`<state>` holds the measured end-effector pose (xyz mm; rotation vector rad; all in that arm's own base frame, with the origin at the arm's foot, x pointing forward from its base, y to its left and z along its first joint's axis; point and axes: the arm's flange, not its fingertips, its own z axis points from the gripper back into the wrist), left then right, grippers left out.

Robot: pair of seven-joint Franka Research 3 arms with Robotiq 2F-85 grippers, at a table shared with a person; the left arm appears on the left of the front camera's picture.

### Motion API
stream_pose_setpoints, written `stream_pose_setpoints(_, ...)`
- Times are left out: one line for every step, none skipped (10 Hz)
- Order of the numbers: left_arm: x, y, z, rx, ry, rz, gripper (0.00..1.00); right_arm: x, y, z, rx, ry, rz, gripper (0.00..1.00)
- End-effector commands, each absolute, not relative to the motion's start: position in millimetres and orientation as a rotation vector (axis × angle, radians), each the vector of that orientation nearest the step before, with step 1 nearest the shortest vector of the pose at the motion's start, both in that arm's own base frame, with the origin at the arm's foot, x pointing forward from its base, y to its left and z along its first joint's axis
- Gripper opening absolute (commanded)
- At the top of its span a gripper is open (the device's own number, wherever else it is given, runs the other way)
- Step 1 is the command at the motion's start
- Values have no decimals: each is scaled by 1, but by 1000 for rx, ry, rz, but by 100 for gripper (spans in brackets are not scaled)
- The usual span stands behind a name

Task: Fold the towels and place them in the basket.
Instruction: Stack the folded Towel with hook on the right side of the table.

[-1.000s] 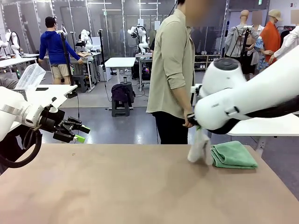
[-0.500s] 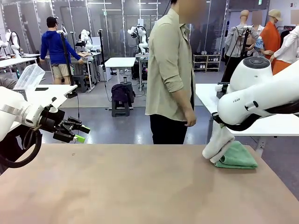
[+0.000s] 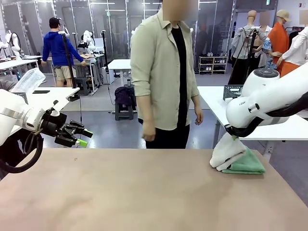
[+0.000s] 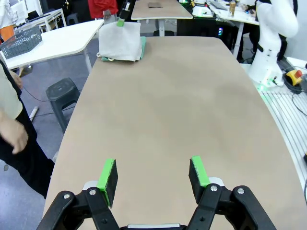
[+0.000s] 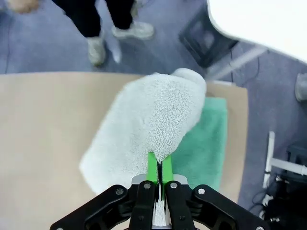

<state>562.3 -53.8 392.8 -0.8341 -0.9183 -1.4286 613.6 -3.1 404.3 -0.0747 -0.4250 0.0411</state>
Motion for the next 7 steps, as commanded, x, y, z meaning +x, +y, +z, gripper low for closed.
stream_pose_setpoints(560,-54,394,-830,-920,-1430,76,623,-35,399,-157,-353,49,4)
stream_pose_setpoints(560,-54,394,-830,-920,-1430,76,621,-50,393,-181,-329,47,4)
stream_pose_setpoints(560,-54,394,-830,-920,-1430,76,619,-62,387,-193,-312,41,4)
stream_pose_setpoints(560,-54,394,-830,-920,-1430,76,619,-72,379,-189,-330,27,4)
stream_pose_setpoints(560,-54,394,-830,-920,-1430,76,620,-77,371,-177,-318,24,4)
stream_pose_setpoints(560,-54,394,-830,-920,-1430,76,621,-78,364,-146,-321,30,4)
stream_pose_setpoints(560,-54,394,-830,-920,-1430,76,623,-77,361,-131,-312,51,8)
